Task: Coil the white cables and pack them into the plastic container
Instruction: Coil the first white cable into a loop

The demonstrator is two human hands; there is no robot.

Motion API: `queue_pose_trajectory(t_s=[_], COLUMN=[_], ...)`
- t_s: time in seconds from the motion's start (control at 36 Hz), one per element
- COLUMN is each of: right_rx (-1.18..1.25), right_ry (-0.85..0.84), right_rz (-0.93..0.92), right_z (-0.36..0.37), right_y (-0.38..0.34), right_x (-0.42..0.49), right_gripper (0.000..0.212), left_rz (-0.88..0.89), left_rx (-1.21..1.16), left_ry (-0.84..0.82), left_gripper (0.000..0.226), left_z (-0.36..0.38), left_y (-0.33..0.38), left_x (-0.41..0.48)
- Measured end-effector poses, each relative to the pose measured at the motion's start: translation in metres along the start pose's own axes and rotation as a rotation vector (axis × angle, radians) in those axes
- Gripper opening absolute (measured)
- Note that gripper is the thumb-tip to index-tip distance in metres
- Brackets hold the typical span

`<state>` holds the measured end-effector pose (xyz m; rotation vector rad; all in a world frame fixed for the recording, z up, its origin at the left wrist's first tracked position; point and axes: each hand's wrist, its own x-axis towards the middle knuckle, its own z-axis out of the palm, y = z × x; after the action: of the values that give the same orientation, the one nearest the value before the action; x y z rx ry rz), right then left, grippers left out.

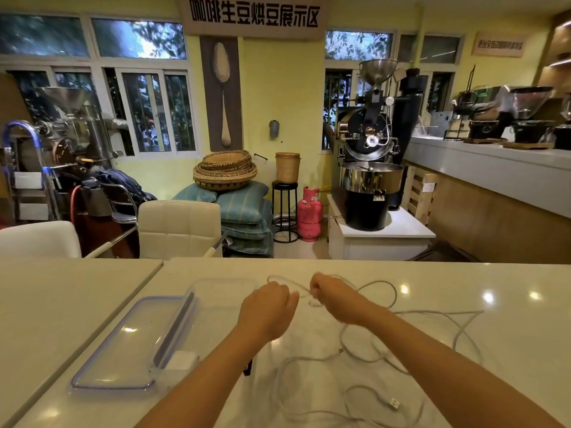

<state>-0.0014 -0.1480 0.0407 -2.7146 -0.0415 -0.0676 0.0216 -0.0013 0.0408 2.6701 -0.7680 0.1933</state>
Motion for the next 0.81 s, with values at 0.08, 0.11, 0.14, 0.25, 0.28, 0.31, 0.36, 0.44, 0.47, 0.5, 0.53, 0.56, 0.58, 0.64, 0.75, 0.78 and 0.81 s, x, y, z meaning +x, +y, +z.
queue_pose_trajectory(t_s=[0.08,0.11,0.14,0.25,0.28,0.31,0.36,0.44,0.47,0.5,0.53,0.56,0.58,0.64,0.75,0.78,0.81], right_rx=[0.281,0.356,0.436,0.688,0.724,0.759,0.822,0.902,0.938,0.98,1.019,1.052,1.079,1.12,1.134,1.124,1.113], right_ry=[0.124,0.144,0.16,0.199,0.207,0.214,0.232,0.264,0.268,0.269,0.269,0.271,0.274,0.286,0.311,0.315,0.329], right_rz=[0.041,0.044,0.043,-0.015,-0.037,-0.056,-0.078,-0.081,-0.077,-0.073,-0.071,-0.07,-0.07,-0.076,-0.089,-0.1,-0.117], right_z=[-0.027,-0.037,-0.046,-0.077,-0.081,-0.085,-0.09,-0.092,-0.093,-0.095,-0.097,-0.1,-0.103,-0.11,-0.121,-0.123,-0.126], right_y=[-0.01,-0.016,-0.021,-0.039,-0.042,-0.045,-0.048,-0.051,-0.051,-0.052,-0.052,-0.052,-0.052,-0.051,-0.049,-0.048,-0.046], right_x=[0.003,0.003,0.002,-0.006,-0.009,-0.011,-0.016,-0.021,-0.022,-0.023,-0.024,-0.025,-0.026,-0.026,-0.026,-0.026,-0.026], right_gripper=[0.031,0.026,0.02,0.02,0.021,0.021,0.02,0.024,0.025,0.026,0.027,0.027,0.027,0.027,0.022,0.023,0.024], left_rz=[-0.017,-0.02,-0.022,0.049,0.082,0.114,0.164,0.216,0.229,0.243,0.261,0.279,0.296,0.31,0.267,0.259,0.261], left_rx=[-0.252,-0.349,-0.441,-0.763,-0.851,-0.924,-1.003,-1.022,-1.02,-1.024,-1.034,-1.052,-1.059,-1.0,-0.922,-0.922,-0.924], left_ry=[0.038,0.035,0.023,0.0,-0.015,-0.03,-0.056,-0.096,-0.107,-0.121,-0.141,-0.17,-0.194,-0.206,-0.147,-0.135,-0.124], left_gripper=[0.039,0.037,0.038,0.03,0.022,0.019,0.017,0.02,0.019,0.016,0.014,0.015,0.015,0.012,0.017,0.019,0.022], left_z=[-0.014,-0.02,-0.026,-0.053,-0.061,-0.067,-0.076,-0.08,-0.081,-0.082,-0.083,-0.083,-0.084,-0.085,-0.088,-0.09,-0.093], left_y=[0.007,0.01,0.013,0.028,0.033,0.037,0.043,0.05,0.052,0.054,0.056,0.058,0.059,0.062,0.068,0.07,0.071], left_x=[0.009,0.012,0.014,0.022,0.023,0.023,0.025,0.026,0.025,0.024,0.023,0.023,0.021,0.02,0.022,0.023,0.023])
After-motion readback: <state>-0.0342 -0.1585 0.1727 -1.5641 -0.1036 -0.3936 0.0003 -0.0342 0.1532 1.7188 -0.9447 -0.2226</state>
